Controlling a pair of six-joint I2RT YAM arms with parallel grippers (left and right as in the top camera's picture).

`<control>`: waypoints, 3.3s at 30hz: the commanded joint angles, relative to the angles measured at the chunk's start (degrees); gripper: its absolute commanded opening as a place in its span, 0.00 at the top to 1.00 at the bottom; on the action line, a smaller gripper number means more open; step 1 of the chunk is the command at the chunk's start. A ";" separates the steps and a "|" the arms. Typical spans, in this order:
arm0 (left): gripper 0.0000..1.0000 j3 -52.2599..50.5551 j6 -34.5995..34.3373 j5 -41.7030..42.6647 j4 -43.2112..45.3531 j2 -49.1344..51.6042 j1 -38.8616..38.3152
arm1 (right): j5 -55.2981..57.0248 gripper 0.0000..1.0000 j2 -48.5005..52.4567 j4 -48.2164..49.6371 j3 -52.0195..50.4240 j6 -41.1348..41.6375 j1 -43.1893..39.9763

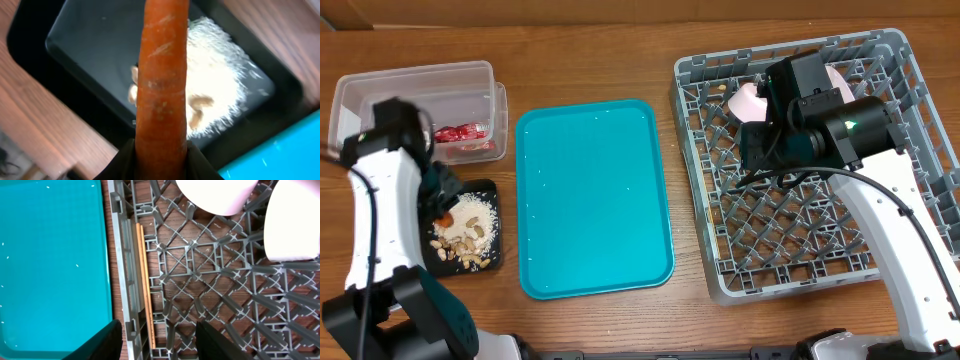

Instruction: Sort waste into correct bins and load items into the dishwasher

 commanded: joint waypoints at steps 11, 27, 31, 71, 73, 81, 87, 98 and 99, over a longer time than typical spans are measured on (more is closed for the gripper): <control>0.50 -11.98 -1.33 2.84 12.55 0.09 6.34 | 0.35 0.50 0.04 0.11 0.74 0.04 -0.17; 0.44 8.66 19.82 28.52 1.38 -1.75 -6.51 | -12.22 0.35 3.91 10.49 0.70 -4.61 0.83; 0.27 14.82 20.96 23.06 -7.80 -1.75 -15.26 | -15.93 0.23 8.79 10.78 0.70 -7.80 1.49; 0.00 -9.42 20.94 18.73 -5.46 -58.03 -17.20 | 3.13 0.00 -46.47 18.82 -37.57 0.26 -0.44; 0.00 -9.42 20.94 18.73 -6.08 -58.03 -17.20 | 3.15 0.00 -46.45 18.84 -37.57 0.26 -0.44; 0.00 -9.42 20.94 18.73 -6.16 -58.03 -17.20 | 3.15 0.00 -46.38 18.84 -37.57 0.26 -0.44; 0.00 -9.42 20.94 18.73 -6.16 -58.03 -17.20 | 3.13 0.00 -46.38 18.82 -37.57 0.26 -0.44; 0.00 -9.42 20.94 18.73 -6.16 -58.03 -17.20 | 2.38 0.00 -58.27 27.17 -45.00 -1.92 -6.32; 0.00 -9.42 20.94 18.73 -6.16 -58.03 -17.20 | 1.81 0.00 -60.57 29.24 -47.39 -1.95 -7.61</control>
